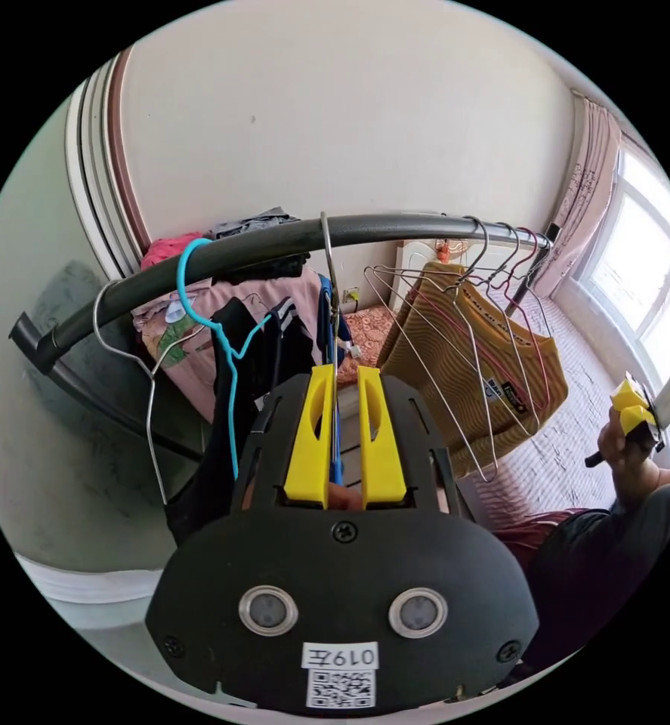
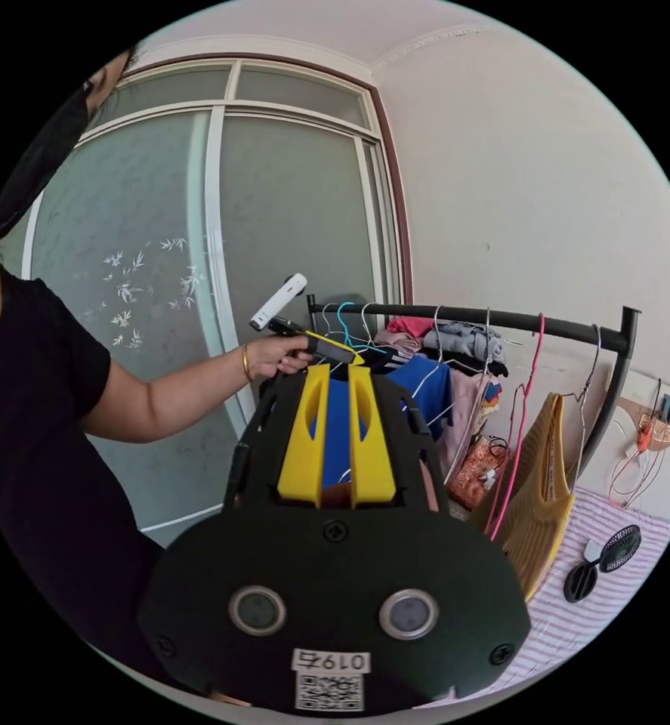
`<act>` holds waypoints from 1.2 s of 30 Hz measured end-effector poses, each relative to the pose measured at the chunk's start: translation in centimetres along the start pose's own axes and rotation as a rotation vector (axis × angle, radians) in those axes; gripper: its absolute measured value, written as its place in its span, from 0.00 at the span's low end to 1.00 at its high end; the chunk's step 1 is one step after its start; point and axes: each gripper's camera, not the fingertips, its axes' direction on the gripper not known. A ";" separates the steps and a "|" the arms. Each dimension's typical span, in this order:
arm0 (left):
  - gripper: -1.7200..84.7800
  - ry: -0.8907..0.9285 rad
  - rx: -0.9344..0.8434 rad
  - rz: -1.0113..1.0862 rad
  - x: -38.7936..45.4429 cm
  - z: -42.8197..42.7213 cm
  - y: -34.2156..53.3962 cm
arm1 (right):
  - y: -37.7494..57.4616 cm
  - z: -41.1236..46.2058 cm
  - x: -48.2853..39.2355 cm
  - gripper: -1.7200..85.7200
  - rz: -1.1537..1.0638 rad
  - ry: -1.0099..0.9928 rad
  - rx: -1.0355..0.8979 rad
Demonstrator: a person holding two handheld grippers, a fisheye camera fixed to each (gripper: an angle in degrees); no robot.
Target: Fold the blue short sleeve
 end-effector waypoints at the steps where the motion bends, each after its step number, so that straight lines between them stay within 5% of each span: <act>1: 0.05 0.003 0.005 0.004 0.0 0.1 0.2 | -1.2 1.2 0.0 0.06 0.008 0.021 -0.031; 15: 0.04 0.210 0.078 0.048 1.3 3.2 5.5 | -12.4 24.9 4.3 0.11 0.114 0.171 -0.371; 23: 0.03 0.212 0.116 -0.015 -0.2 1.7 10.0 | -12.8 33.6 8.5 0.03 0.150 0.200 -0.562; 36: 0.03 0.097 0.203 -0.181 -0.3 -5.5 20.4 | -5.6 30.5 12.4 0.01 0.266 0.075 -0.359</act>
